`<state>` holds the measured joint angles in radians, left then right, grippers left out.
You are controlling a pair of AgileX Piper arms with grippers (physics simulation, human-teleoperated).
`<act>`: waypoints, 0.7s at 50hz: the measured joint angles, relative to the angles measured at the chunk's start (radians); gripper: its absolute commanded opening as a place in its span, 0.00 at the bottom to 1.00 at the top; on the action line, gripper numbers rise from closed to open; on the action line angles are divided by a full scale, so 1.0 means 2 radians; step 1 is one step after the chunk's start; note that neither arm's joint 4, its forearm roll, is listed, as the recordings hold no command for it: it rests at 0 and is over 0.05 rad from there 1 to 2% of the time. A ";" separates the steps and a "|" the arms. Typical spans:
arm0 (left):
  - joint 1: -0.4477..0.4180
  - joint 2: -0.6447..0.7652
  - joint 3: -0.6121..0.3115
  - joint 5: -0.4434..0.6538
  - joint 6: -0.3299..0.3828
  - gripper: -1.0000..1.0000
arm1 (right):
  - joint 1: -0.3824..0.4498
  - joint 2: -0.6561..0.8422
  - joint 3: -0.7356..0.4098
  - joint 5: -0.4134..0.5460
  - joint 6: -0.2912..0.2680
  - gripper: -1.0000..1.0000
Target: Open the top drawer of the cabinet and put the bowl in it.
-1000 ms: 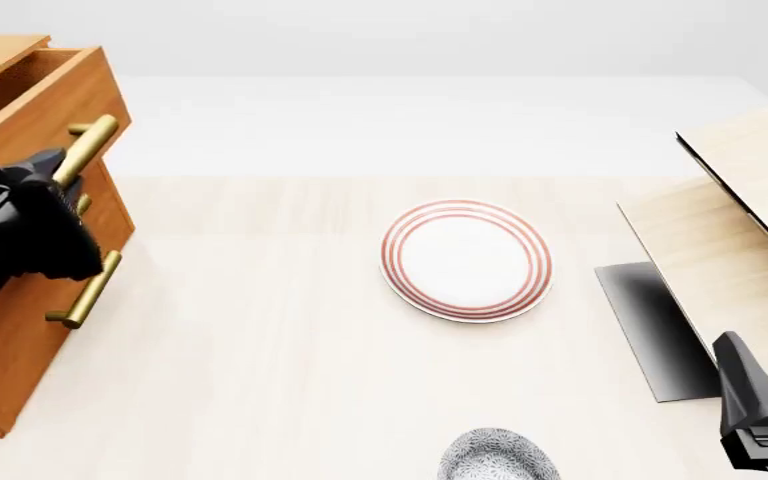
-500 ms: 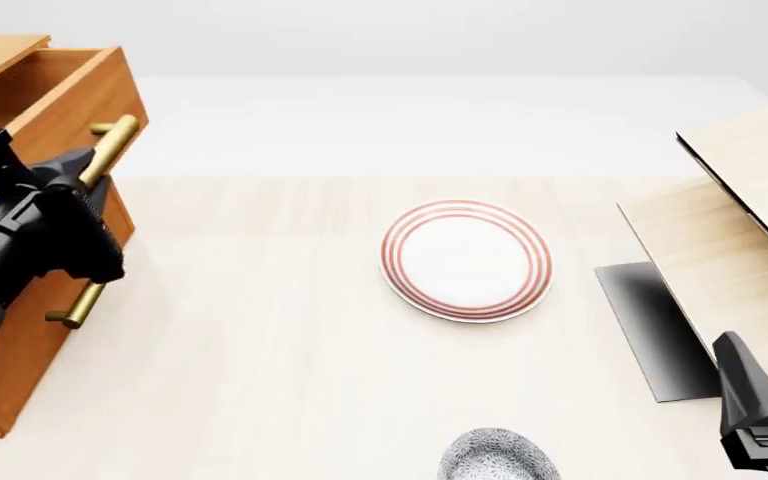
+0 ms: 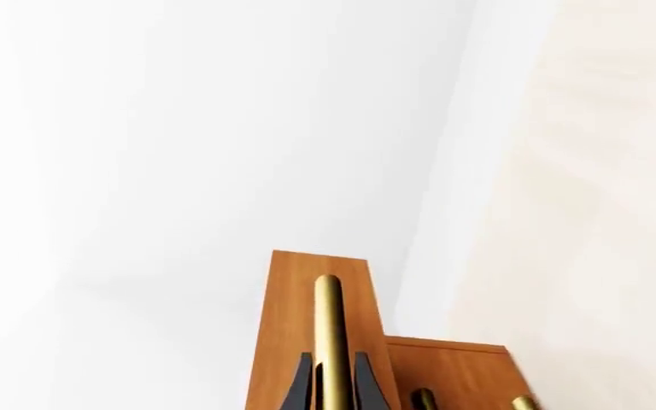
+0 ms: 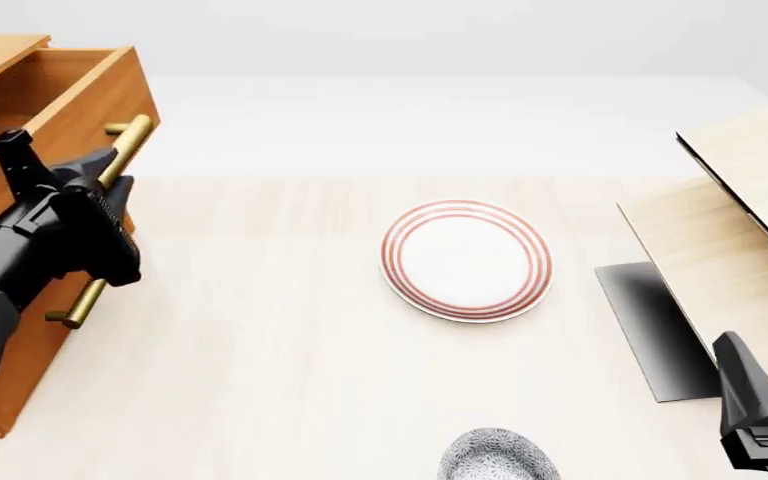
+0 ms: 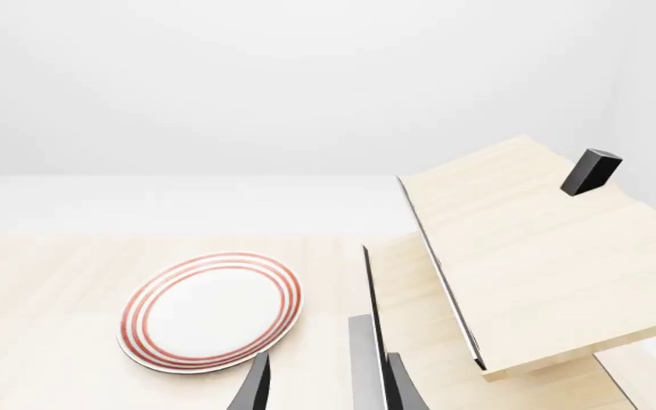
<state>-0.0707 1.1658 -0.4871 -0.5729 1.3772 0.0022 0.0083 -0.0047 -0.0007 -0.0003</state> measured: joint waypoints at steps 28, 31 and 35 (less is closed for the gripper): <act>-0.061 -0.067 0.038 -0.010 0.001 1.00 | 0.000 0.000 0.000 0.000 0.000 1.00; -0.068 -0.076 0.040 -0.004 -0.002 1.00 | 0.000 0.000 0.000 0.000 0.000 1.00; -0.076 -0.088 0.038 0.008 -0.011 1.00 | 0.000 0.000 0.000 0.000 0.000 1.00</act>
<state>-0.2225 0.9906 -0.4103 -0.5570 1.3550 0.0023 0.0083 -0.0047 -0.0007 -0.0003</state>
